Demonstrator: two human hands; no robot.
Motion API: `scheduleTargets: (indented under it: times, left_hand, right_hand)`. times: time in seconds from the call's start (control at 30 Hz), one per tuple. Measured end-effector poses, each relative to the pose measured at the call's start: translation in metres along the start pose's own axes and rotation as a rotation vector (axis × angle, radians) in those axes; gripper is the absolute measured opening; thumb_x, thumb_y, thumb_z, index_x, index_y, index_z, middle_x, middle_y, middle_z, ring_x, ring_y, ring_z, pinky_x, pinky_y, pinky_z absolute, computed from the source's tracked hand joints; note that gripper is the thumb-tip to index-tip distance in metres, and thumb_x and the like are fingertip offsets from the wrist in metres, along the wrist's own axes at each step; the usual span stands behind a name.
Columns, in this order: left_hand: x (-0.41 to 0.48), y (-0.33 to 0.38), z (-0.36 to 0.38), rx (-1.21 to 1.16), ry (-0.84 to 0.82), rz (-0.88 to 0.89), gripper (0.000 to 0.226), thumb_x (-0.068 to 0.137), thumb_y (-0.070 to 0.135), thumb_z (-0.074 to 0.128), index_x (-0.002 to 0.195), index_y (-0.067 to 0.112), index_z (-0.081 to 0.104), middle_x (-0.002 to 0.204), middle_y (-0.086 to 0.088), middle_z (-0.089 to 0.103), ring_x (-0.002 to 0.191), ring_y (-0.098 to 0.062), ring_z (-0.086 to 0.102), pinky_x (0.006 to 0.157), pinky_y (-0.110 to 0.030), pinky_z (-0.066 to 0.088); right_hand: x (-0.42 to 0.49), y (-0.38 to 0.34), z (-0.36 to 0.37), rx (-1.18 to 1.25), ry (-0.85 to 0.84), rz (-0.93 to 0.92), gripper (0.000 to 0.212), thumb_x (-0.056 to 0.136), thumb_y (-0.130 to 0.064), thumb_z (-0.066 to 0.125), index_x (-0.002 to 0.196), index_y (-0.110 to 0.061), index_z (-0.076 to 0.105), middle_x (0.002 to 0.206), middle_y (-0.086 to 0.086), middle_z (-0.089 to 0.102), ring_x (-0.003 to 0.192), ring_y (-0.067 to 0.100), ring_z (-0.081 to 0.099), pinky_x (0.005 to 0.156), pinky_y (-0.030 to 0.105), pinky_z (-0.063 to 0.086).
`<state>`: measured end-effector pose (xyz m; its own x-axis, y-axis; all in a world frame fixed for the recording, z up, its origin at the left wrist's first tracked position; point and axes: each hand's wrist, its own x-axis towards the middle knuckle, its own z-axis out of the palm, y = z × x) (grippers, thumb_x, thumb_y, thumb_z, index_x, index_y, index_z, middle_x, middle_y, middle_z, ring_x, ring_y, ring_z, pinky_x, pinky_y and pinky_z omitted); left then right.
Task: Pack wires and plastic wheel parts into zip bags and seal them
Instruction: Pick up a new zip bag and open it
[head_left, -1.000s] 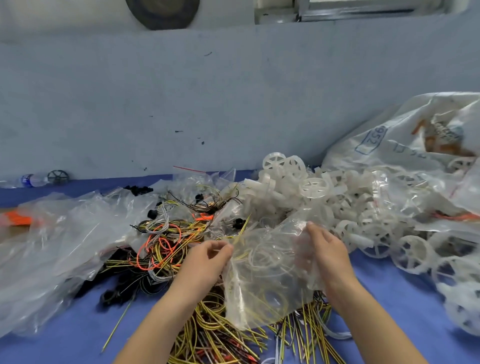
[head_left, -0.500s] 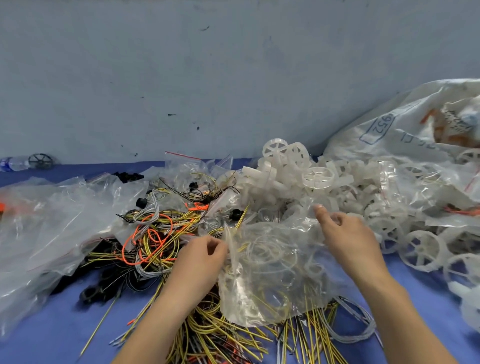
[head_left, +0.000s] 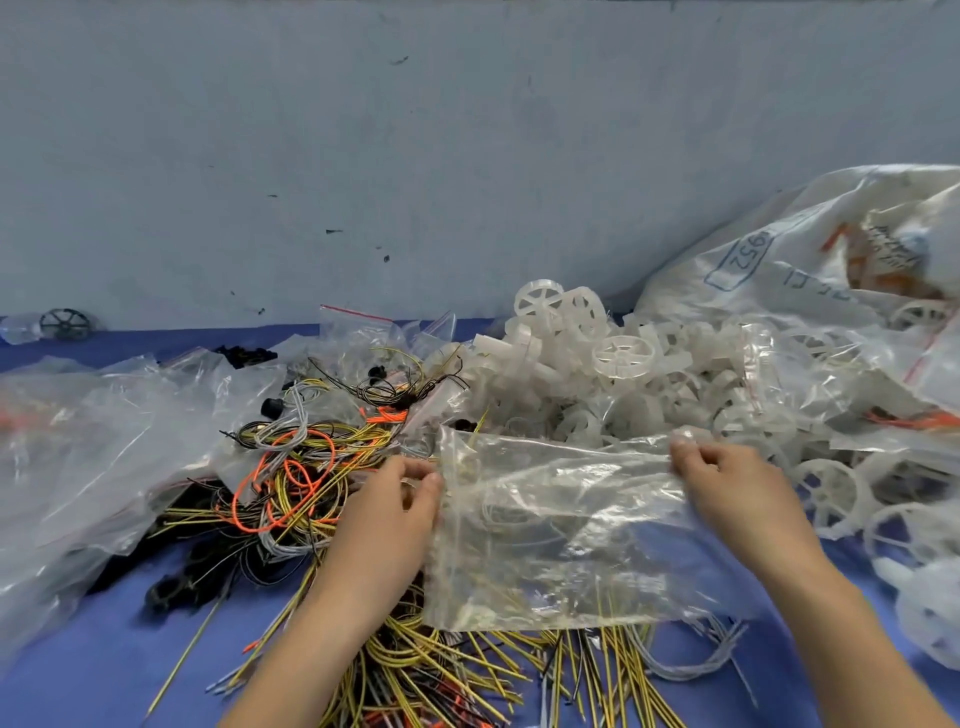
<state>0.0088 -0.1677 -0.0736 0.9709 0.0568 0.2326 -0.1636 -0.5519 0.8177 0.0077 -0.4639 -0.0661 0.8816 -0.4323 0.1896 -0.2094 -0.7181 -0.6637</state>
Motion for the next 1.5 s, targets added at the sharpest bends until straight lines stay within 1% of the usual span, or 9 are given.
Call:
scheduleTargets:
  times: [0.13, 0.27, 0.4, 0.53, 0.67, 0.77, 0.97, 1.27, 1.5]
  left_hand:
    - [-0.003, -0.002, -0.012, 0.161, 0.038, 0.095, 0.008, 0.097, 0.043, 0.046, 0.103, 0.042, 0.051, 0.075, 0.009, 0.067, 0.062, -0.001, 0.062, 0.060, -0.039, 0.054]
    - [0.001, -0.002, -0.031, 0.237, 0.109, 0.125, 0.010, 0.098, 0.039, 0.046, 0.103, 0.041, 0.054, 0.073, 0.011, 0.066, 0.059, 0.001, 0.059, 0.051, -0.031, 0.049]
    - [0.002, -0.005, -0.036, 0.349, 0.062, 0.123, 0.011, 0.098, 0.036, 0.047, 0.102, 0.038, 0.057, 0.077, 0.013, 0.065, 0.060, -0.002, 0.061, 0.060, -0.038, 0.055]
    - [0.001, -0.011, -0.024, 0.461, -0.032, 0.175, 0.017, 0.099, 0.035, 0.045, 0.108, 0.036, 0.059, 0.093, 0.018, 0.062, 0.078, 0.001, 0.060, 0.070, -0.027, 0.053]
    - [0.003, -0.015, -0.007, 0.543, -0.030, 0.271, 0.024, 0.100, 0.037, 0.041, 0.117, 0.034, 0.059, 0.110, 0.017, 0.060, 0.105, -0.005, 0.053, 0.092, -0.030, 0.046]
    - [0.007, -0.017, 0.004, 0.604, -0.073, 0.300, 0.029, 0.101, 0.036, 0.038, 0.124, 0.032, 0.055, 0.121, 0.014, 0.056, 0.117, -0.008, 0.046, 0.100, -0.030, 0.040]
    - [0.015, -0.018, 0.012, 0.624, -0.006, 0.283, 0.030, 0.101, 0.033, 0.034, 0.127, 0.031, 0.051, 0.121, 0.010, 0.055, 0.114, -0.011, 0.047, 0.096, -0.031, 0.043]
    - [0.019, -0.017, 0.027, 0.912, 0.053, 0.188, 0.030, 0.101, 0.037, 0.036, 0.127, 0.028, 0.048, 0.114, -0.002, 0.048, 0.107, -0.023, 0.046, 0.086, -0.034, 0.041]
    - [0.017, -0.009, 0.022, 0.690, 0.128, 0.266, 0.024, 0.099, 0.040, 0.042, 0.107, 0.025, 0.059, 0.109, 0.006, 0.047, 0.106, -0.015, 0.044, 0.090, -0.032, 0.041]
  right_hand:
    - [-0.002, 0.003, -0.011, -0.158, 0.124, 0.038, 0.036, 0.099, -0.040, 0.044, 0.125, -0.020, 0.057, 0.122, 0.015, 0.060, 0.107, 0.035, 0.057, 0.087, 0.043, 0.044]
    - [-0.009, -0.025, -0.010, -0.153, 0.182, -0.166, 0.033, 0.101, -0.034, 0.042, 0.125, -0.019, 0.057, 0.121, 0.009, 0.061, 0.107, 0.030, 0.056, 0.088, 0.045, 0.048]
    - [-0.035, -0.064, 0.012, -0.034, 0.005, -0.359, 0.028, 0.101, -0.035, 0.045, 0.118, -0.021, 0.062, 0.103, -0.001, 0.065, 0.091, 0.016, 0.060, 0.081, 0.041, 0.053]
    - [-0.060, -0.091, 0.043, -0.042, -0.235, -0.463, 0.035, 0.100, -0.049, 0.042, 0.128, -0.031, 0.053, 0.097, -0.010, 0.060, 0.081, 0.006, 0.058, 0.077, 0.033, 0.052]
    - [-0.073, -0.096, 0.067, -0.199, -0.314, -0.471, 0.058, 0.092, -0.063, 0.041, 0.142, -0.033, 0.035, 0.128, -0.005, 0.059, 0.106, 0.018, 0.062, 0.084, 0.038, 0.051]
    - [-0.082, -0.096, 0.078, -0.258, -0.376, -0.488, 0.061, 0.094, -0.053, 0.046, 0.146, -0.032, 0.023, 0.142, -0.002, 0.050, 0.117, 0.023, 0.058, 0.088, 0.041, 0.051]
    - [-0.086, -0.087, 0.078, -0.244, -0.358, -0.499, 0.048, 0.101, -0.028, 0.038, 0.146, -0.032, 0.023, 0.137, -0.002, 0.050, 0.101, 0.022, 0.063, 0.081, 0.043, 0.054]
    - [-0.083, -0.077, 0.068, -0.171, -0.305, -0.432, 0.044, 0.102, -0.028, 0.035, 0.145, -0.033, 0.026, 0.129, -0.006, 0.054, 0.089, 0.017, 0.062, 0.077, 0.041, 0.054]
    - [-0.078, -0.076, 0.064, -0.010, -0.301, -0.373, 0.039, 0.103, -0.043, 0.038, 0.141, -0.036, 0.038, 0.113, -0.009, 0.059, 0.094, 0.010, 0.059, 0.084, 0.037, 0.051]
